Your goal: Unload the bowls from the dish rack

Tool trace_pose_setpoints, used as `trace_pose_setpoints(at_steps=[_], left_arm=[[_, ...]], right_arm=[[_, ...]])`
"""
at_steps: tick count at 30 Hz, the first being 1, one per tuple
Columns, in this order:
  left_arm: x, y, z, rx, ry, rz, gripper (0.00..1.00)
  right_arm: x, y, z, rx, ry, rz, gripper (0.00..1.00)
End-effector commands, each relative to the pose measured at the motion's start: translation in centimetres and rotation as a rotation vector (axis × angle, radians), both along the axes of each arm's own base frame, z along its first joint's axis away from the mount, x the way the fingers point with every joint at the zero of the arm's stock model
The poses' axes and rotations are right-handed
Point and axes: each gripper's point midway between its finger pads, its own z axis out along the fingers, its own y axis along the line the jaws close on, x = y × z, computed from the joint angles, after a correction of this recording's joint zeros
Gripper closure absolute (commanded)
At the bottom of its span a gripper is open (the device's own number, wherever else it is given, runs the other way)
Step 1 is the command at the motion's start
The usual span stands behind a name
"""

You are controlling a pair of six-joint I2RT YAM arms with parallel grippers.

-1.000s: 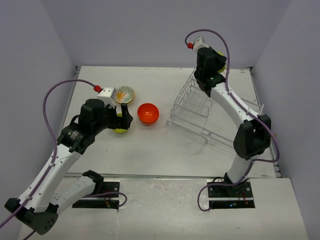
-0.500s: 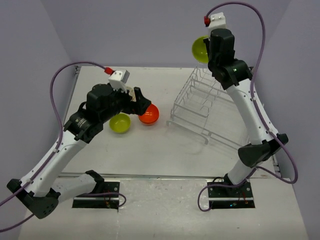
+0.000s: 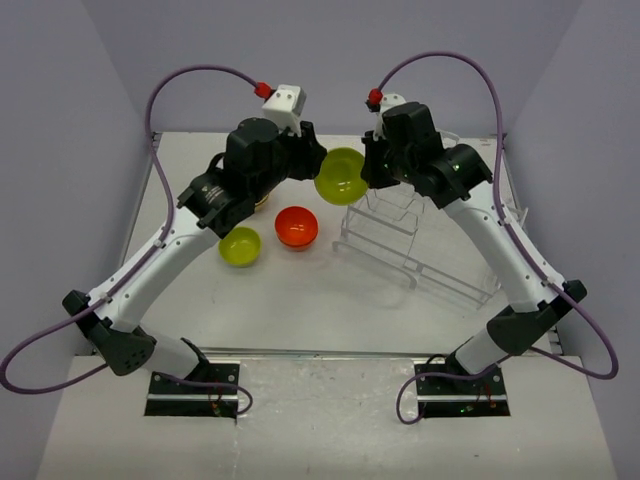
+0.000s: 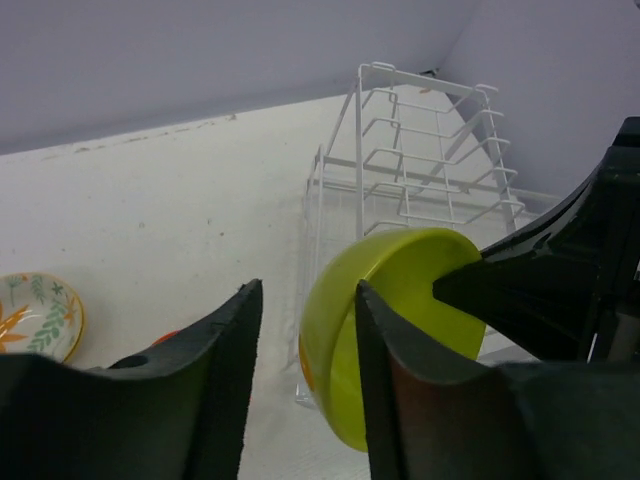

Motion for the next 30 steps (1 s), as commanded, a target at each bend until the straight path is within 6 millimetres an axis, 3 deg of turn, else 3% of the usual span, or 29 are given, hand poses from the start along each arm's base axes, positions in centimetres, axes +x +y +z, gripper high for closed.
trace_pose_setpoints(at_steps=[1, 3, 5, 7, 8, 9, 10, 16, 23, 26, 30], left_arm=[[1.1, 0.5, -0.3, 0.049, 0.002, 0.056, 0.6], [1.2, 0.3, -1.1, 0.062, 0.024, 0.054, 0.72], [1.1, 0.0, -2.0, 0.079, 0.046, 0.037, 0.73], [1.0, -0.2, -2.7, 0.092, 0.063, 0.021, 0.64], [0.9, -0.4, -3.0, 0.095, 0.071, 0.011, 0.54], [0.7, -0.5, -3.1, 0.096, 0.076, 0.0, 0.39], [0.5, -0.6, -3.4, 0.099, 0.081, -0.009, 0.36], [0.2, 1.0, -2.2, 0.071, 0.057, 0.059, 0.35], [-1.3, 0.3, -0.5, 0.008, 0.04, -0.016, 0.35], [-1.6, -0.1, -1.2, 0.018, 0.051, -0.03, 0.36], [-1.3, -0.3, -3.7, 0.079, 0.092, -0.021, 0.42]], right_arm=[[-1.6, 0.5, 2.4, 0.112, -0.03, 0.003, 1.0], [-1.5, 0.3, 2.3, 0.103, -0.033, -0.012, 1.0], [-1.2, 0.2, 2.1, 0.097, -0.038, -0.027, 1.0], [-1.1, 0.2, 2.2, 0.096, -0.038, -0.03, 1.0], [-0.9, 0.3, 1.9, 0.087, -0.031, -0.032, 1.0], [-0.8, 0.2, 1.6, 0.075, -0.024, -0.039, 1.0], [-0.6, 0.1, 1.7, 0.067, -0.029, -0.048, 1.0], [0.0, -0.2, -0.2, 0.009, -0.001, -0.076, 1.0], [1.0, -0.4, -2.2, -0.05, 0.026, -0.111, 1.0], [1.3, 0.2, -2.4, -0.047, 0.04, -0.1, 1.0], [1.3, 0.7, -1.0, -0.004, 0.025, -0.097, 1.0]])
